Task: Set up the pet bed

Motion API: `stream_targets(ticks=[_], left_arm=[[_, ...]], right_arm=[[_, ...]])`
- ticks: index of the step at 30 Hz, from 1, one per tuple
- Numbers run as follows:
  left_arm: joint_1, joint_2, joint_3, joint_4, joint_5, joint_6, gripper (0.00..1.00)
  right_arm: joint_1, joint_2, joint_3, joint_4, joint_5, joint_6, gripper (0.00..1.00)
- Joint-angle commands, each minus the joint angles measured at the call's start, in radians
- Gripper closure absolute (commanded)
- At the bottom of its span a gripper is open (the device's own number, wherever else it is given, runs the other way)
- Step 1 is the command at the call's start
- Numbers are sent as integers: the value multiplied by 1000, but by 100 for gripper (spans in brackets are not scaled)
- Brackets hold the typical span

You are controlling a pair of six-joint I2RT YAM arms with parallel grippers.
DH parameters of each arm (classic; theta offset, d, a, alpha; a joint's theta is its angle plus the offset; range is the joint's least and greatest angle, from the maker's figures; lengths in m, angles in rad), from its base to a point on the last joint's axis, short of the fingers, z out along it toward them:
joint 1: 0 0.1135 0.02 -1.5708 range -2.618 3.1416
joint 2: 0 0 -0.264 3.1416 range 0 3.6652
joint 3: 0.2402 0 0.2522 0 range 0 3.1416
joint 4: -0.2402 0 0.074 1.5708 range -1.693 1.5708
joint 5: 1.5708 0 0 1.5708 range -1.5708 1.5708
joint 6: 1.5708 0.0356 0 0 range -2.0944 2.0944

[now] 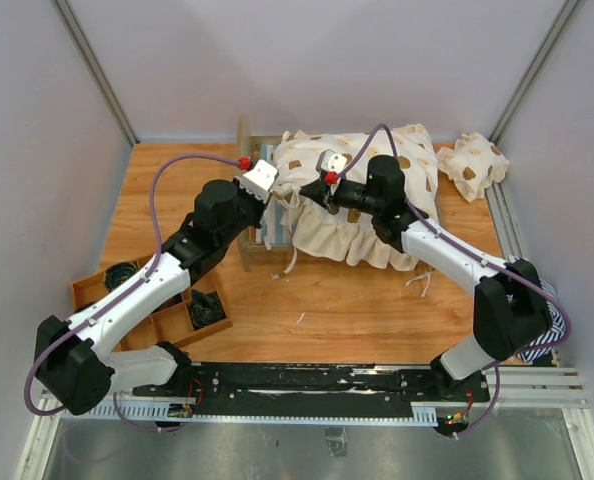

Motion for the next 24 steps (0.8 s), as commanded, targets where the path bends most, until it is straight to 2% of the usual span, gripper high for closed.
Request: stream_targets(ticks=[1,7,11,19,24], left_arm=[[-9,-23,6,65,-70,159,100],[-9,-16,-24,83,-134,236,100],[-9,-47,-70,154,-155,287,100],[-9,-56,-116,86,-95,153,98],[-9,-99,-105,-1,-132,102,98]], right_arm=[[-18,-36,-12,63,-6,20,100],[-18,-40,-17,65,-16,22,100],[-20,-42,-19,66,-22,22,100],[-19,-41,-18,69,-26,26,100],[-19,-39,-7,62,-31,29,100]])
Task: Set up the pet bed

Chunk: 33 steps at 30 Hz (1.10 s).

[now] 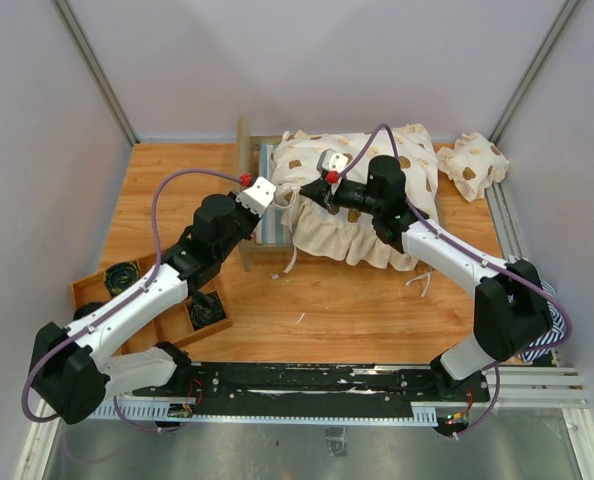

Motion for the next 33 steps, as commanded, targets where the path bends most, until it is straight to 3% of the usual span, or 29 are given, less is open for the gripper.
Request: stream_targets(ticks=[1,11,18,24,33], left_arm=[[-8,-51,37,-79,-16,-75,98],[-8,-86,97,-207,115,-192,98],[-8,-117,87,-68,85,-61,100],[-8,-33,231,-169,90,4,99],[-8,-41,117,-229,113,-12,95]], right_arm=[[-19,-33,1,45,-16,8,100],[-18,-30,-13,47,-26,15,100],[-15,-26,-7,49,-33,18,100],[-9,-22,5,33,-39,15,100],[-9,-15,11,26,-44,6,100]])
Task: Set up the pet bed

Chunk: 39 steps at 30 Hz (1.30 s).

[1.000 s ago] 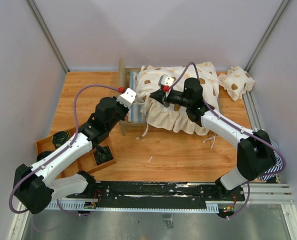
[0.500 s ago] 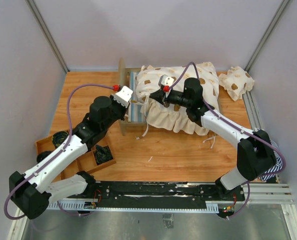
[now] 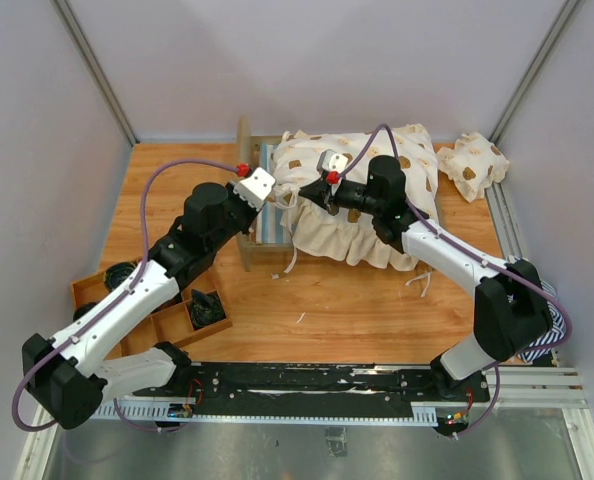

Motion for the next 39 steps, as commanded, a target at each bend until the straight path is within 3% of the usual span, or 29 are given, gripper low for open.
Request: stream_targets(ticks=[1,4,9,14,18,22,28,39], left_arm=[[-8,0,-63,-40,22,-9,95],[-8,6,-116,-5,11,-34,95],[-8,13,-179,62,142,-171,88],[-8,-9,-222,103,118,-305,65],[-8,-128,-281,174,132,-423,48],[-8,-225,-313,110,85,-511,40],[-8,-315,-393,39,26,-586,37],[-11,-365,-510,90,33,-688,45]], right_arm=[[-6,-12,12,28,-27,1,100],[-6,-10,8,31,-27,1,100],[-2,-2,11,31,-25,8,100],[19,11,7,27,-28,8,100],[58,23,6,4,-9,-18,100],[87,28,27,-44,38,-38,100],[121,49,77,-85,107,-45,100],[166,93,146,-132,158,-66,100]])
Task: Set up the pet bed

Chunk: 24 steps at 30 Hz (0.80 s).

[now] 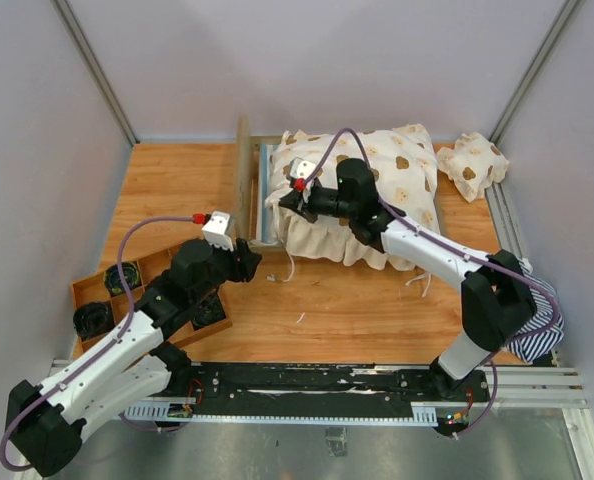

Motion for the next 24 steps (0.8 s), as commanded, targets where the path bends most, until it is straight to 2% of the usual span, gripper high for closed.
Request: stream_targets(ticks=[1,7,12,20,24], left_arm=[[-13,-71,-55,44,7,-60,45],[-15,-149,-145,92,32,-108,47],[-15,-138,-169,126,31,-103,50],[-14,49,-227,307,-120,-66,58],[-13,163,-209,375,-215,-47,69]], right_arm=[[42,22,57,-4,41,-31,100],[54,76,152,17,195,9,100],[61,89,176,35,221,40,100],[82,91,139,41,221,46,100],[91,81,117,40,221,36,100]])
